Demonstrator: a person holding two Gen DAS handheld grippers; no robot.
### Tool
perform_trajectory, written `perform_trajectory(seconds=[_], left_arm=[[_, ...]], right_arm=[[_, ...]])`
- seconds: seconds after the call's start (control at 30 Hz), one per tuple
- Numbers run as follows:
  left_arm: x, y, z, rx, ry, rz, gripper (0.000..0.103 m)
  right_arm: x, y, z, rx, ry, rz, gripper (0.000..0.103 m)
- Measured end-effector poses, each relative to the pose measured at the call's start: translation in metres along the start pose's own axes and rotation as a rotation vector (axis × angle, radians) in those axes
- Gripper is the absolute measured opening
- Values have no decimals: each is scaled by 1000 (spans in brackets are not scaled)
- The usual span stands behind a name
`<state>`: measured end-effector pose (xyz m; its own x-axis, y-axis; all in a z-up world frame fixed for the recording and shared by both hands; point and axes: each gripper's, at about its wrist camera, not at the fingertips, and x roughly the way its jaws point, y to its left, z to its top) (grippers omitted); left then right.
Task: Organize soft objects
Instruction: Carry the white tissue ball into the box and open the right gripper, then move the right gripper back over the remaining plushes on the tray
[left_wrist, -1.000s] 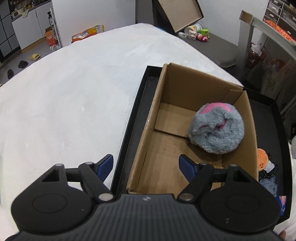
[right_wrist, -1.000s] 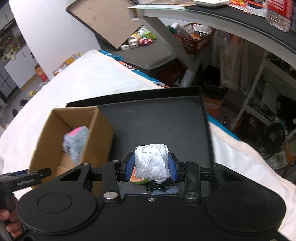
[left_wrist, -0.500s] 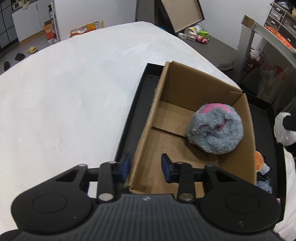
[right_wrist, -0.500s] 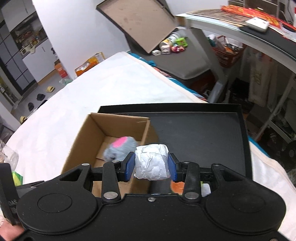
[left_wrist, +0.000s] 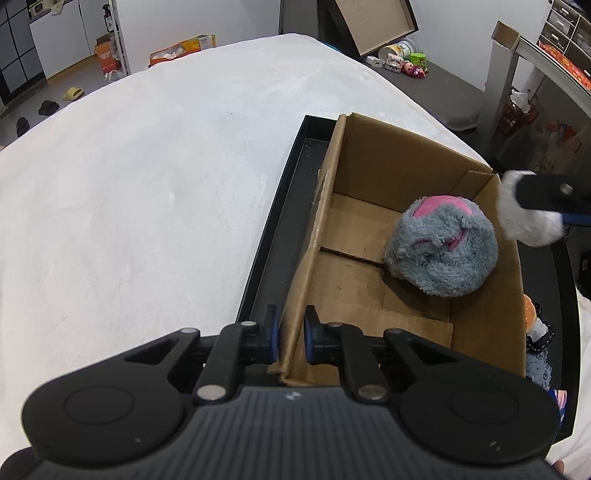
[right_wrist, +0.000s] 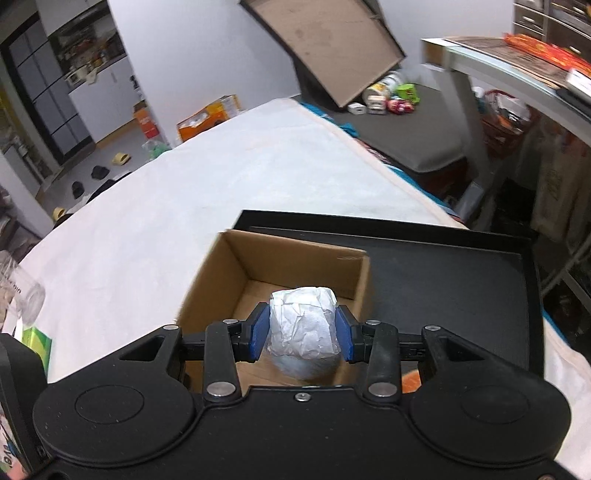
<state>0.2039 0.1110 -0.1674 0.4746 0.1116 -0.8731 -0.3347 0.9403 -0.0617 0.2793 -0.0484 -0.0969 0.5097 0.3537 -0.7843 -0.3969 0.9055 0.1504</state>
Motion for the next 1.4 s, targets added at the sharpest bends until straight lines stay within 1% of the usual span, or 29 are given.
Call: perform_trajectory(seconds=[0.2,0.4,0.47,0.5,0.57,0.63,0.67,0.73,0.77,0.9,0.97,1.07,1.13,1.2,1.27,1.3,1.37,1.4], left_arm=[[1,5,2,-15,12,-24,12],[2,8,4,-21,18,-30,12],[3,9,3,-25,20,-34,12],[3,9,4,-26,21,-36,12],[2,9,4,-27,22,-38,12],[2,10,3,-27,22,-38,12],[2,10,3,-28,23,-38,13],[2,10,4,-30,24,-40,13],[2,10,4,-31,24,-40,13],[1,9,4,-25,27,-36,13],[0,6,4,-13,25,-29,16],[-1,2,4,1,23,-22,16],[-2,0,4,10,25,-15,17],[-3,-2,4,20,27,-10,20],[-4,-3,4,31,30,-7,28],[-5,-4,4,34,31,-7,30],[-6,-6,4,33,33,-15,41],[-6,-7,4,36,32,-13,44]], right_arm=[[10,25,11,-55,-6,32,39],[16,43,21,-103,-37,50,40],[17,47,24,-117,-50,49,44],[17,49,25,-120,-52,48,49],[17,52,26,-123,-57,50,55],[19,56,27,-138,-58,28,62],[19,56,26,-147,-59,17,64],[19,54,25,-153,-56,4,70],[18,53,25,-154,-56,1,71],[10,45,21,-132,-53,3,81],[5,39,20,-112,-53,6,82],[-1,30,17,-91,-54,-2,85],[-4,25,14,-81,-53,-7,90],[-8,18,10,-69,-53,-9,91],[-11,12,7,-55,-49,-15,92],[-13,8,5,-44,-47,-17,92],[-16,1,1,-32,-43,-21,93],[-18,-3,0,-27,-40,-25,95]])
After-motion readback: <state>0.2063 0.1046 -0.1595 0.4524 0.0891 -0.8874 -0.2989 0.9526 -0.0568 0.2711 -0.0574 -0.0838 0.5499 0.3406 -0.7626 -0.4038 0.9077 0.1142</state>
